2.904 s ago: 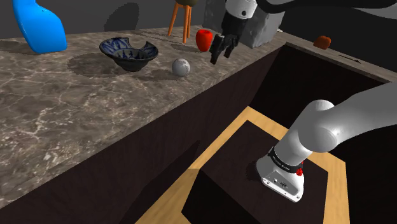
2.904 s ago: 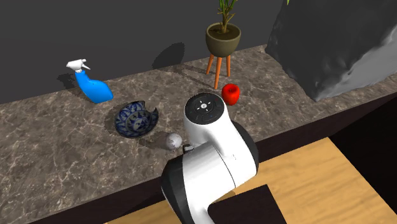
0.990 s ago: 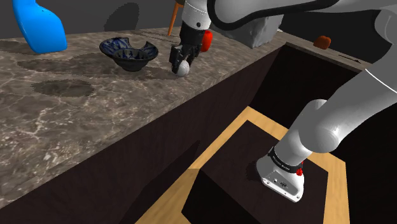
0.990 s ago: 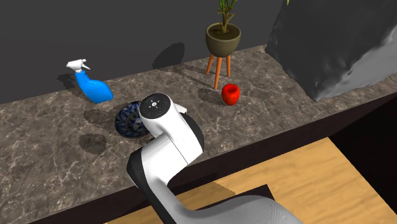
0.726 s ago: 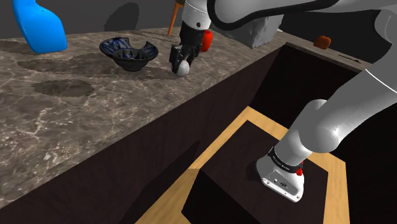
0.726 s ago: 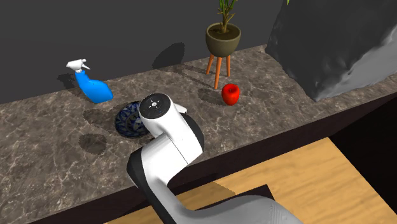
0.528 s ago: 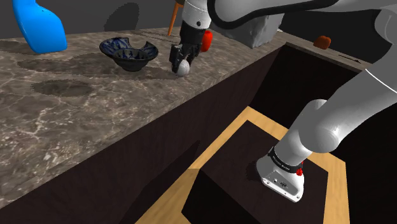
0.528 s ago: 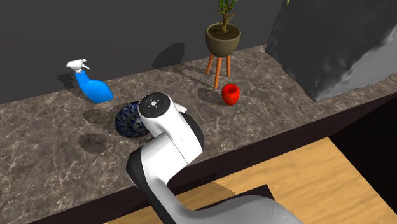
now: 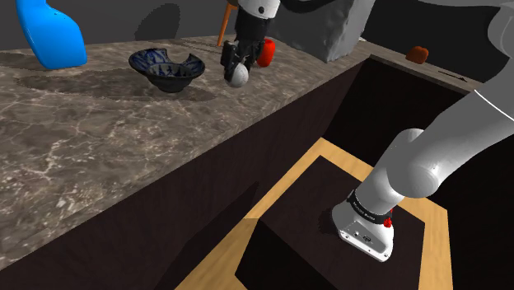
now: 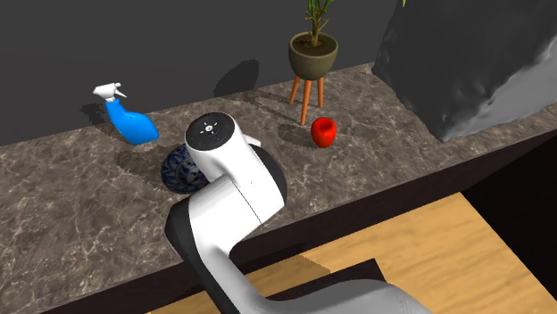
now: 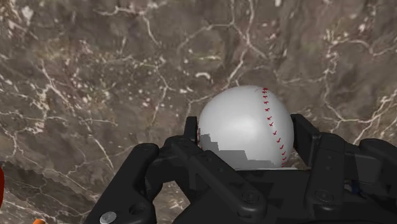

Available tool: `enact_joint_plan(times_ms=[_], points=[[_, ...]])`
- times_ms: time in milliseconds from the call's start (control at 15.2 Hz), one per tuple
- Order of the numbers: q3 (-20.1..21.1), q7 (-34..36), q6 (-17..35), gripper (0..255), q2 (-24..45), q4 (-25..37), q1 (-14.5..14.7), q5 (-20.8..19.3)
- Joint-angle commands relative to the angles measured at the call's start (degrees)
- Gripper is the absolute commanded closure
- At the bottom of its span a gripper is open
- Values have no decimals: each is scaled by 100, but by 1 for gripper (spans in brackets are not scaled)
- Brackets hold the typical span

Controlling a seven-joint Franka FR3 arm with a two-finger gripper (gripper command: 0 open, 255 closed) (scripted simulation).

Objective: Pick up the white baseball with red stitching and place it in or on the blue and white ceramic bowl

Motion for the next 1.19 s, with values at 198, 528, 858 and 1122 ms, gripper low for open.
enact_joint_plan(times_ms=[198, 528, 858, 1122], points=[[-15, -31, -395, 255, -2, 393, -9, 4], [-21, -47, -781, 255, 26, 806, -16, -2], [-22, -58, -1171, 255, 87, 1255, -23, -16], [-18, -61, -1487, 255, 161, 1643, -29, -35]])
